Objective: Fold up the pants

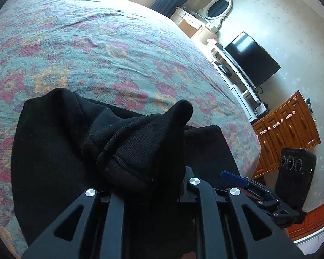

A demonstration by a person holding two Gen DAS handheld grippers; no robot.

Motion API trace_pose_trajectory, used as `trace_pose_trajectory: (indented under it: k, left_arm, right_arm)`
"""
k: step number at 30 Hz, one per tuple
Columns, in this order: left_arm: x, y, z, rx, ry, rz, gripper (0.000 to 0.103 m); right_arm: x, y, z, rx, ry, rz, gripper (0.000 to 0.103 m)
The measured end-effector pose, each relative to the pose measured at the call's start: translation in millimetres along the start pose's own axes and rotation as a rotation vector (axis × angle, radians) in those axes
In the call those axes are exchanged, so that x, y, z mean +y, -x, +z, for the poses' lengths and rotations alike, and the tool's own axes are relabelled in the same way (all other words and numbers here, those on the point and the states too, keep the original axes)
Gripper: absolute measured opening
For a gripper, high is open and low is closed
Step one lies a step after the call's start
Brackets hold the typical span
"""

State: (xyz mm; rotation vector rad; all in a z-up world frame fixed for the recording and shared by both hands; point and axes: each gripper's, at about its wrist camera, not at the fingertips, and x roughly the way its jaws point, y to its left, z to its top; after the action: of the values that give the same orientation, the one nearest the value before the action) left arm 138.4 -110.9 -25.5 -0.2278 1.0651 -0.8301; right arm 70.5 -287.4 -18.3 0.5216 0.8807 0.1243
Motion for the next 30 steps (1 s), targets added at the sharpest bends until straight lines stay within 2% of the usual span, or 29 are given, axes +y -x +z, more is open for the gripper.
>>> trace_pose_trajectory:
  k: [5,10,15,18,20,21,24,28,30]
  left_arm:
    - [-5,-20,-7,0.019,0.013,0.060,0.017]
    - [-17,-21,-3,0.038,0.011,0.058,0.032]
    - [-25,-24,-3,0.043,0.025,0.031,0.037]
    - [-28,-18,-5,0.035,0.033,0.005,0.040]
    - [-29,-14,-5,0.038,0.048,-0.042,0.054]
    - [-30,-15,-3,0.045,0.055,-0.066,0.057]
    - [-43,-17,5,0.036,0.050,-0.073,0.057]
    - [-55,-19,12,0.030,0.083,-0.190,0.059]
    - [-57,-14,11,0.029,0.094,-0.210,0.059]
  right_arm:
    - [-10,0,0,-0.001,-0.044,0.017,0.087]
    - [-13,-2,-1,-0.001,-0.055,0.021,0.088]
    - [-21,-2,-2,-0.001,-0.092,0.049,0.088]
    - [-28,0,-3,0.000,-0.122,0.070,0.088]
    - [-32,0,-3,0.000,-0.146,0.086,0.088]
    - [-33,0,-3,-0.001,-0.154,0.091,0.088]
    - [-36,1,-3,-0.004,-0.173,0.100,0.088]
    - [-41,6,-4,-0.001,-0.194,0.115,0.088]
    - [-45,7,-4,0.001,-0.212,0.130,0.088]
